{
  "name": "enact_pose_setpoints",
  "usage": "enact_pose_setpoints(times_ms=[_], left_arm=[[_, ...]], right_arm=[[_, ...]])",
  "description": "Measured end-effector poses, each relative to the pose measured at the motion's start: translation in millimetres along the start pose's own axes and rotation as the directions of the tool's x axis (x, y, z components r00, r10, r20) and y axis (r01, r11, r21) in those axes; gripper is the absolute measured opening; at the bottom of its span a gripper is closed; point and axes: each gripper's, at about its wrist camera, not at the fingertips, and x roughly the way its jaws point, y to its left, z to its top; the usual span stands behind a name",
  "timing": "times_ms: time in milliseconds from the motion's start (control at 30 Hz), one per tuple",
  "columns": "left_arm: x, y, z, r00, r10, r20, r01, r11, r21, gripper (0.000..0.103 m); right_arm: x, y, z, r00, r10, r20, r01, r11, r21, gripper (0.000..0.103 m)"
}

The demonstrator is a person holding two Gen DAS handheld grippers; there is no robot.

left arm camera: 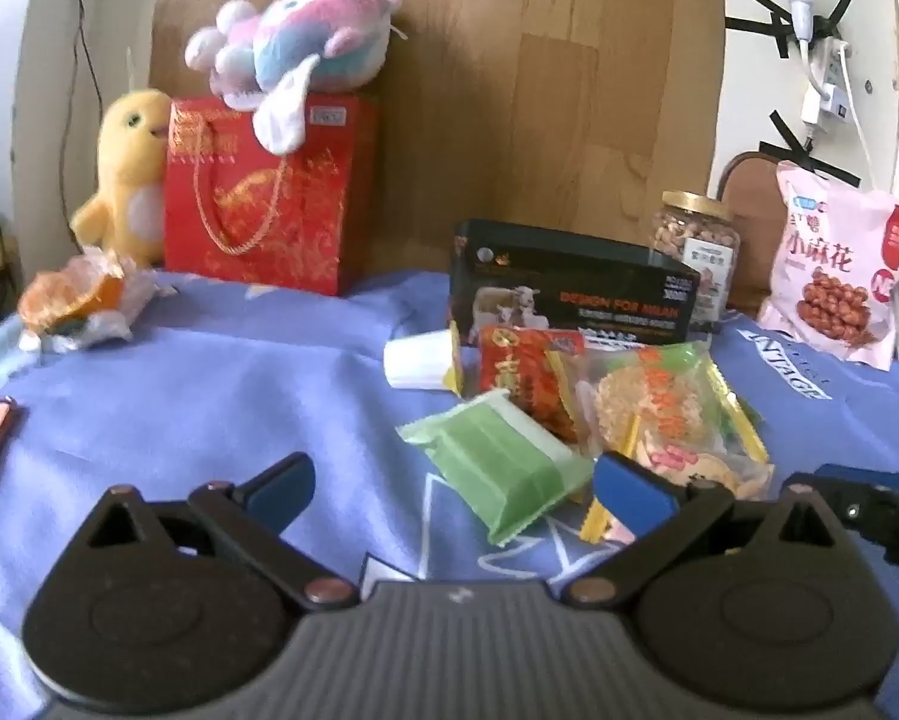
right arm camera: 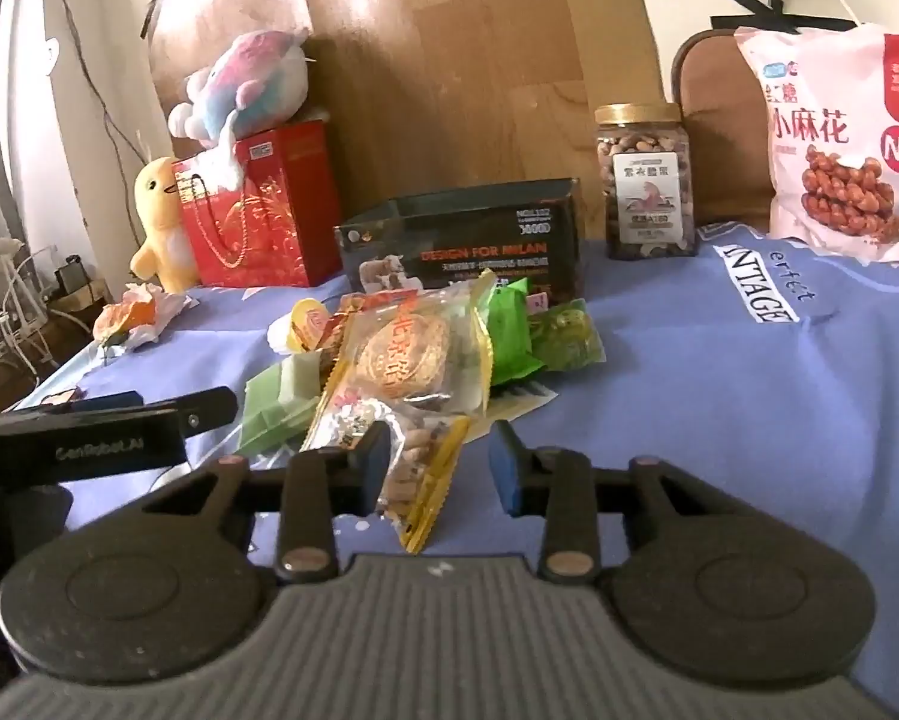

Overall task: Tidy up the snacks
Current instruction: 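Move the left tool toward the clear peanut bag with yellow edges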

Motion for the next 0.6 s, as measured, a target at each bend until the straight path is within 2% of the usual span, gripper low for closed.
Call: enact_pose_setpoints(times_ms=[133, 233, 333, 400, 467, 500, 567, 600], left_arm=[[5, 6, 5, 0.996, -0.075, -0.041, 0.074, 0.997, -0.024, 0.097], [0, -2, 4, 0.994, -0.098, -0.054, 0.097, 0.995, -0.021, 0.093], [5, 0, 7, 0.983, -0.153, -0.101, 0.15, 0.988, -0.04, 0.085], [9, 0, 8, 0.971, -0.203, -0.13, 0.196, 0.979, -0.065, 0.076], [14, 0, 10, 0.953, -0.261, -0.153, 0.248, 0.964, -0.1, 0.073], [16, -3, 6, 0.953, -0.279, -0.121, 0.268, 0.958, -0.098, 0.073], [24, -4, 7, 0.938, -0.321, -0.134, 0.306, 0.944, -0.123, 0.073], [26, -4, 8, 0.926, -0.353, -0.131, 0.33, 0.929, -0.168, 0.075]], right_arm=[[-1, 3, -1, 0.999, 0.035, -0.002, -0.035, 0.999, -0.015, 0.039], [0, 4, 0, 0.998, 0.056, -0.011, -0.056, 0.998, -0.026, 0.039], [4, 2, 0, 0.998, 0.059, -0.034, -0.059, 0.998, -0.013, 0.04], [10, -5, 0, 0.995, 0.067, -0.068, -0.066, 0.998, 0.024, 0.042], [19, -12, -2, 0.991, 0.073, -0.113, -0.066, 0.996, 0.066, 0.049], [23, -14, -3, 0.988, 0.086, -0.131, -0.074, 0.993, 0.088, 0.05], [29, -17, -4, 0.981, 0.118, -0.156, -0.1, 0.987, 0.123, 0.051], [29, -16, -5, 0.981, 0.127, -0.15, -0.109, 0.986, 0.125, 0.051]])
